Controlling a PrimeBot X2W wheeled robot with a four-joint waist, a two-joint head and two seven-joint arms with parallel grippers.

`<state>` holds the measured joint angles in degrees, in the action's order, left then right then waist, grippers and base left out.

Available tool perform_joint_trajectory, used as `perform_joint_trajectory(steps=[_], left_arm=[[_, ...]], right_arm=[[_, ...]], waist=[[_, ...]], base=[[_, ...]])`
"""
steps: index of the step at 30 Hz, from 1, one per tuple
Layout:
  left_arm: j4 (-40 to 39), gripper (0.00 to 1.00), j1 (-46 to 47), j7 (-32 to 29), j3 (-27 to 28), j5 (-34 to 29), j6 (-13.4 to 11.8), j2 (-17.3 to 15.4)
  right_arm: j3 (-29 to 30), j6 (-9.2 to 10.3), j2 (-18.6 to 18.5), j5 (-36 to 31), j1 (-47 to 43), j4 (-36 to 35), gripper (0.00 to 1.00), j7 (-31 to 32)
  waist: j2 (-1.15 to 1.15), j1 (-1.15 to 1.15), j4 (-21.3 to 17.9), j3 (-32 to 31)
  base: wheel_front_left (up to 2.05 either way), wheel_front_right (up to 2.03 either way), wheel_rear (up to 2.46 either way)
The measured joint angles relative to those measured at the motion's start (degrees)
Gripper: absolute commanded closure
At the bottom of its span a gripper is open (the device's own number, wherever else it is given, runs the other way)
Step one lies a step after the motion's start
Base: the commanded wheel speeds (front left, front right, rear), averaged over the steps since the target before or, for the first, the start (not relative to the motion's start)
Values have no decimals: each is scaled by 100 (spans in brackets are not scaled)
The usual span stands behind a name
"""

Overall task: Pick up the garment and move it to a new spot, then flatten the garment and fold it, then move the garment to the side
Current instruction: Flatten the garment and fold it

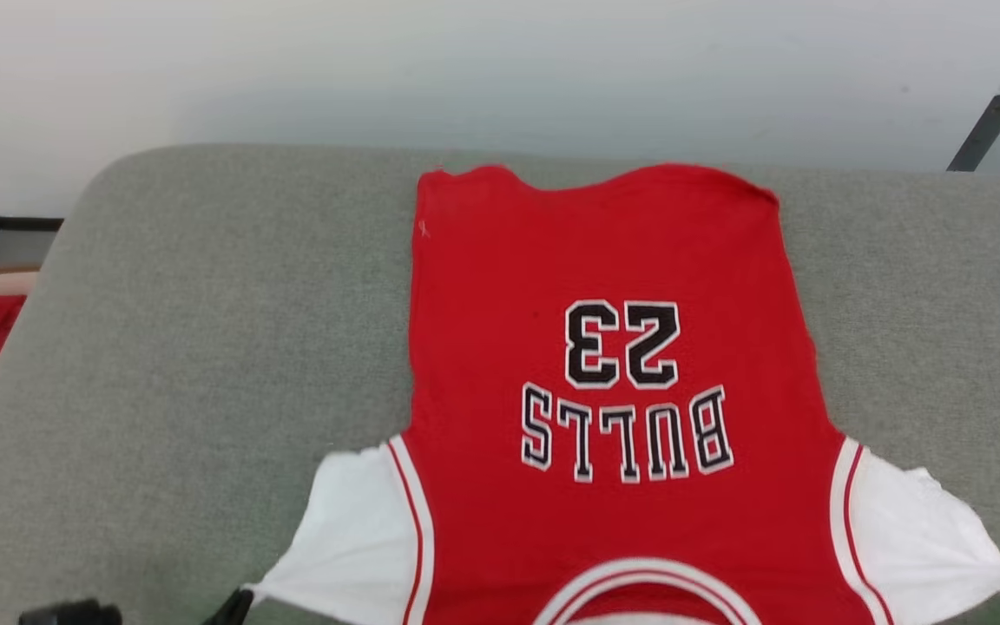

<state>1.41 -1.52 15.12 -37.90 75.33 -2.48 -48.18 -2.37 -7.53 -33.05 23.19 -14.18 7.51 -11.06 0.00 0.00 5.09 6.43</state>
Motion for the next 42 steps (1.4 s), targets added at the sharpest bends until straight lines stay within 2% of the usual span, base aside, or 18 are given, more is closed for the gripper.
perform_joint_trajectory(steps=[7,8,9,10,18,22,24,28,35,38,39,40,42], left_arm=[[-169,100,-476,0,278,-172,-64,124],[-181,100,-481,0,283,-201,-64,143],[-188,100,-477,0,292,-223,-64,164],[-191,100,-474,0,298,-242,-63,190],[-190,100,-196,-27,204,-422,-64,446],[-167,100,4,-56,136,-498,-56,582],[-113,100,261,-114,56,-631,-1,719],[16,100,698,-200,-69,-790,121,967],[385,100,1332,-312,-305,-984,427,1448],[560,100,1543,-339,-391,-1039,550,1633],[560,100,1543,-339,-391,-1039,550,1633],[672,100,1661,-345,-444,-1073,611,1751],[768,100,1764,-344,-491,-1091,682,1856]], right_arm=[[74,1,162,-55,-319,-155,98,229],[88,1,188,-63,-330,-182,65,282],[107,1,212,-68,-344,-227,20,337],[116,1,225,-85,-347,-292,0,389],[435,1,322,55,-97,-1244,0,991],[579,1,330,164,511,-1475,0,1401],[556,1,257,204,1260,-1415,0,1940],[464,1,69,397,2471,-902,0,2446],[47,1,-147,694,4290,577,0,3381],[-120,1,-205,753,4891,1167,0,3874],[-120,1,-205,753,4891,1167,0,3874],[-240,1,-208,814,5232,1515,0,4221],[-278,1,-201,815,5556,1867,0,4511]], waist=[[0,0,47,6],[0,0,53,17],[0,0,59,29],[0,0,63,42],[0,0,135,235],[0,0,181,355],[0,0,247,497],[0,0,403,699],[0,0,820,1060],[0,0,1008,1231],[0,0,1008,1231],[0,0,1132,1350],[0,0,1249,1470]], base=[[0,0,0],[0,0,0],[0,0,0],[0,0,0],[0,0,0],[0,0,0],[0,0,0],[0,0,0],[0,0,0],[0,0,0],[0,0,0],[0,0,0],[0,0,0]])
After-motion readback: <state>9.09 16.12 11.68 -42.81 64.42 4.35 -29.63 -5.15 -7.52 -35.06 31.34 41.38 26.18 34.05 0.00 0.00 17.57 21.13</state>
